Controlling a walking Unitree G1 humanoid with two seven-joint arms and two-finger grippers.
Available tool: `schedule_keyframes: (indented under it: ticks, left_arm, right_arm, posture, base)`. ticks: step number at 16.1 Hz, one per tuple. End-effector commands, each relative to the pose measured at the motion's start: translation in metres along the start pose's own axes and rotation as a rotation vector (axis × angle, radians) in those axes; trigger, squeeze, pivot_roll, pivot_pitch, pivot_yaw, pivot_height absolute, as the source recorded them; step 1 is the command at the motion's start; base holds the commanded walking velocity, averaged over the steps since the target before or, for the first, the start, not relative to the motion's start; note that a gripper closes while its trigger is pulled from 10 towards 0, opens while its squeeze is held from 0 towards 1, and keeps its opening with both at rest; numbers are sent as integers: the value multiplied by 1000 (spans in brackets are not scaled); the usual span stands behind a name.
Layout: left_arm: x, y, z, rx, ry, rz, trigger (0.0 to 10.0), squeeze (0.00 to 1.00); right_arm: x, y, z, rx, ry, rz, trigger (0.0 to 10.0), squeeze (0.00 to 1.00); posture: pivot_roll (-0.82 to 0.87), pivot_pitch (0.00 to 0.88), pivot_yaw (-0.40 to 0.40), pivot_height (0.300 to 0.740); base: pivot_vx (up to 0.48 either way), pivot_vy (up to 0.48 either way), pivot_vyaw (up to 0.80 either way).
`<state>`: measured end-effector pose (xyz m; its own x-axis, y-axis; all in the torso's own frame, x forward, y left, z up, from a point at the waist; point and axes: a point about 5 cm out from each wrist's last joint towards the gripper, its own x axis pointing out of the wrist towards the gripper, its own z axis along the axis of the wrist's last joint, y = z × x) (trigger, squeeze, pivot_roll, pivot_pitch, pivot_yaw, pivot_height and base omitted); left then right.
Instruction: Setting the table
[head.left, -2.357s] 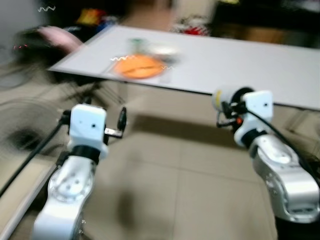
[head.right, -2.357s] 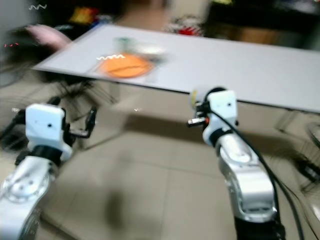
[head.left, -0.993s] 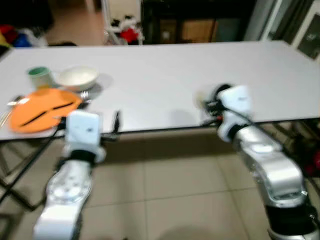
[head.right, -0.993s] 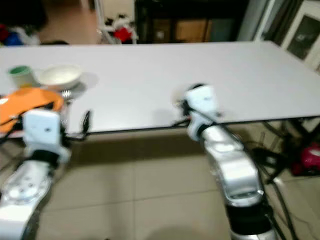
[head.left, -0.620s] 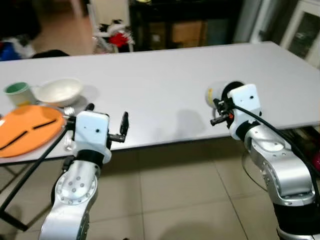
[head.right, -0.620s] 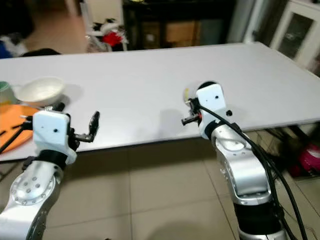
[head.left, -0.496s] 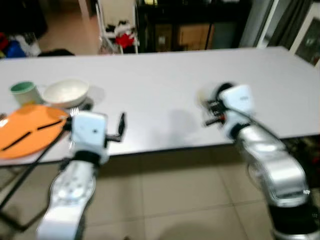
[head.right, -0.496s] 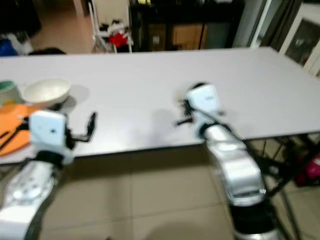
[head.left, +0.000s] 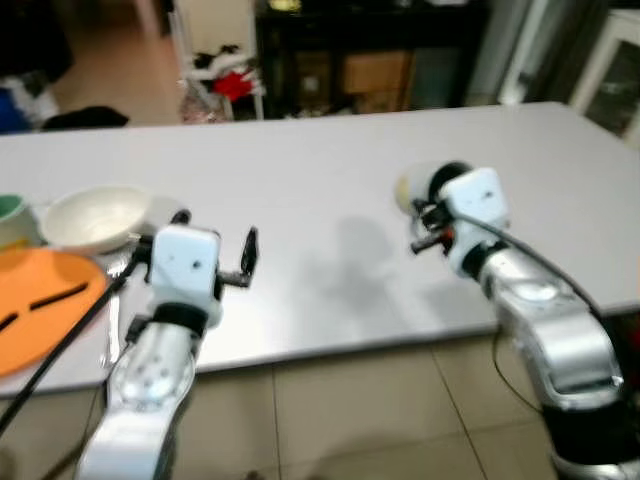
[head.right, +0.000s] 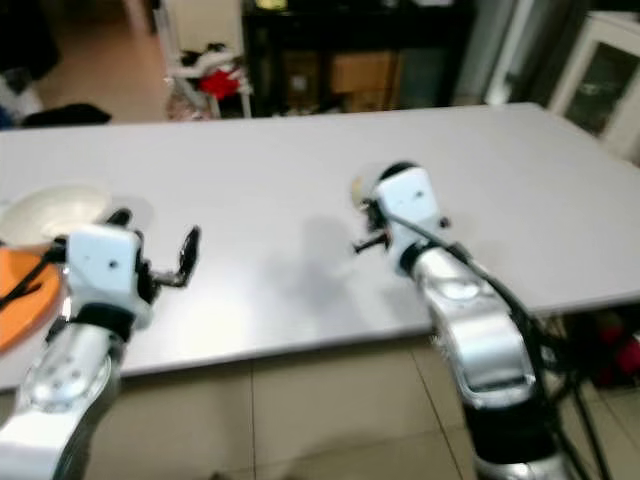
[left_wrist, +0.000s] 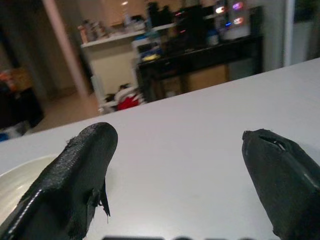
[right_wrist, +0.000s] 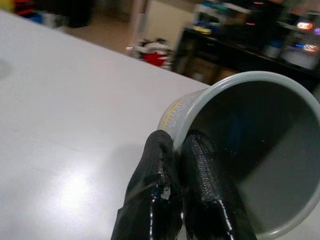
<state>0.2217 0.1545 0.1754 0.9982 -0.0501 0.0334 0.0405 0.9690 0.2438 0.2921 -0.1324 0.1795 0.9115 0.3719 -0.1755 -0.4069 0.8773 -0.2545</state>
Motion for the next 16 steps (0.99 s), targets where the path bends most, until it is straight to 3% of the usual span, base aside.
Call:
schedule_keyframes:
  ticks: [1,4,8,11,12,16]
  left_arm:
    - [1,-1,2,8,-3,-4,10000,90]
    - [0,0,2,12,-1,1,10000,86]
    - [-3,2,-8,60,66,-52,10000,0]
    - [-1,9,-5,82,51,-59,10000,0]
    - [0,12,-5,110,56,-71,10000,0]
    - [-7,19,-3,160,78,-147,10000,0]
  right_arm:
    - [-1,-6,5,-25,-19,-14,10000,0]
    - [1,-3,5,-20,-19,26,10000,0]
    - [19,9,1,-199,15,229,10000,0]
    - [43,11,4,-242,6,263,10000,0]
    - [60,16,3,-293,9,311,10000,0]
    - [95,23,5,-426,46,419,10000,0]
  posture:
    - [-84,0,-14,740]
    - [-71,0,-18,740]
    - [-49,0,-18,740]
    - [-30,0,-12,740]
    - [-10,0,-14,740]
    - [43,0,-13,740]
  base:
    - [409,0,0]
    - [400,0,0]
    - [85,0,0]
    - [0,0,0]
    - [0,0,0]
    - [0,0,0]
